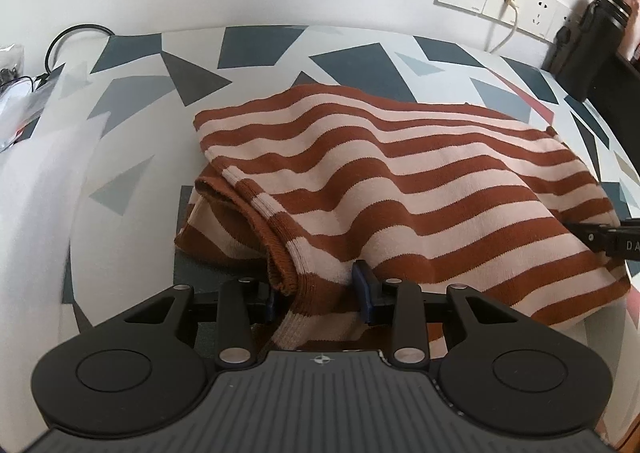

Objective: Fold clothes
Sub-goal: 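Lift the held sweater edge with both grippers and fold it over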

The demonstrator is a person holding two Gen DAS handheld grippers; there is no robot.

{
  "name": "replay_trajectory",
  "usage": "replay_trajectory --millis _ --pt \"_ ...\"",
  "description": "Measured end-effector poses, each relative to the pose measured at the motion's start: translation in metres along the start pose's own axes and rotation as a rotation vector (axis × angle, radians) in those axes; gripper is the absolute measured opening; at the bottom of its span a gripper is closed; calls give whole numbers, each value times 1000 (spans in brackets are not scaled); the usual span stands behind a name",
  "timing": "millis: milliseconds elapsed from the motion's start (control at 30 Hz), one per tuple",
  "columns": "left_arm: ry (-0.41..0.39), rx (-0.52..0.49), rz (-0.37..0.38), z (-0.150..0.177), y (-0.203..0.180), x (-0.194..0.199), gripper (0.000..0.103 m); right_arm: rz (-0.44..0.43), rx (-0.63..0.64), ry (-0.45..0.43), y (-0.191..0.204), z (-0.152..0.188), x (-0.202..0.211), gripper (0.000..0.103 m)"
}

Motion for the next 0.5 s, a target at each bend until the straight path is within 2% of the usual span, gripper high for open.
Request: replay_trajectory --millis 100,267,500 --pt "5 36 29 1 -3 -1 34 -19 12 7 8 1 -1 18" --pt "-8 157 97 3 5 -3 33 -42 24 18 17 -3 -6 18" --pt "-19 110 95 -3 6 -6 33 -57 31 33 13 -20 -18 19"
Point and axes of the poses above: each gripper's, at about its wrist camera, not at the fingertips, and x roughly against the way its jaws point, y to its left, z to its underside, the point moved 5 cm from there along -x, roughly the way its jaws point, and after that the axes turned 7 degrees about -y, right-handed, at the moved point
